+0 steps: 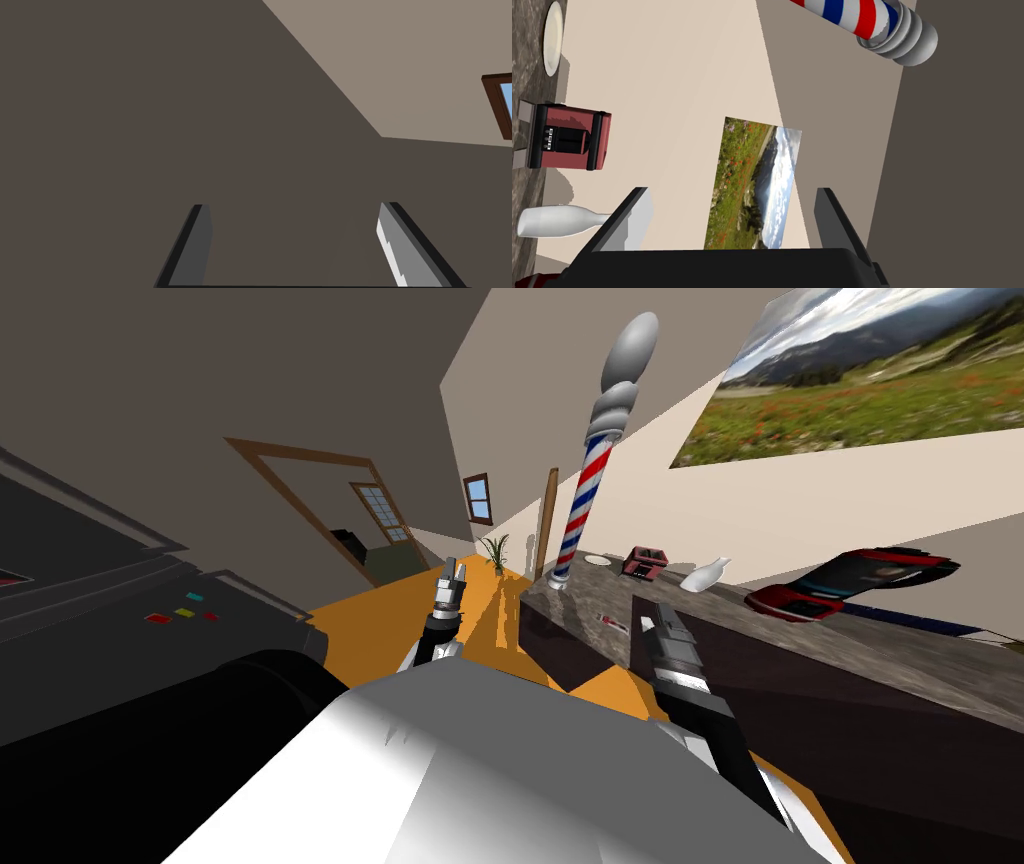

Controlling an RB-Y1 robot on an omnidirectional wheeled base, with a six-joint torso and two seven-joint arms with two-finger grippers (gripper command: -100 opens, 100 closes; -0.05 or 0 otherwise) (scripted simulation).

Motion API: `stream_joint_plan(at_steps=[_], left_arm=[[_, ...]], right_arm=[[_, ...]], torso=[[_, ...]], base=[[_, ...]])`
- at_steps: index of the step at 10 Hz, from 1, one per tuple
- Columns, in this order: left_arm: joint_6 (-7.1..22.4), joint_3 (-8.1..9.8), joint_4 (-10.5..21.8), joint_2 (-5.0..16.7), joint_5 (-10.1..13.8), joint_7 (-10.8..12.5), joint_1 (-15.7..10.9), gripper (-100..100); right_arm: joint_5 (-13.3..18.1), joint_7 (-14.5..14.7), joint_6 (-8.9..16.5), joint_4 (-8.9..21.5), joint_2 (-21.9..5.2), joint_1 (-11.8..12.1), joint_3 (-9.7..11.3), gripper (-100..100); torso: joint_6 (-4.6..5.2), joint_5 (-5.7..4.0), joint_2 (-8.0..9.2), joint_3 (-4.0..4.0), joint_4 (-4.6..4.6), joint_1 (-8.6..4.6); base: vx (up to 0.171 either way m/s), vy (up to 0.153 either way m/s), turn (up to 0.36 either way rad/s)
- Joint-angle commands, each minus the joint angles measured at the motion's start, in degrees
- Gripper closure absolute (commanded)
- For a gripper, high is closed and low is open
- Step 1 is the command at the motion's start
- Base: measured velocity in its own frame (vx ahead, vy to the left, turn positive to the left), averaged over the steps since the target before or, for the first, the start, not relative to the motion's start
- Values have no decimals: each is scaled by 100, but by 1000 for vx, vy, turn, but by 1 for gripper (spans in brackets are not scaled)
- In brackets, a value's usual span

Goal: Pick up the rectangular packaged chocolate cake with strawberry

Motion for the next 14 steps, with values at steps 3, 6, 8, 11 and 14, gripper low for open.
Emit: stream_joint_plan(at_steps=[3,6,8,11,14], left_arm=[[0,0,0,0,0,0,-1,0],[0,0,0,0,0,0,0,0],[0,0,0,0,0,0,0,0],[0,0,0,0,0,0,0,0],[0,0,0,0,0,0,0,0]], right_arm=[[99,-222,300,117,-556,157,-202,-100],[212,-408,556,255,-1047,359,-371,-100],[272,-493,676,338,-1393,473,-452,-100],[396,-643,889,527,-1913,729,-600,-100],[460,-706,980,632,-2377,869,-666,-100]], torso=[[-2,0,2,1,0,1],[0,-1,-2,-1,0,-2],[-3,1,-6,-3,-1,4],[0,-1,-3,-2,-1,-5],[-3,-1,-4,-2,-1,-4]], base=[[-3,40,137],[5,42,129],[15,44,168],[9,35,136],[10,29,112]])
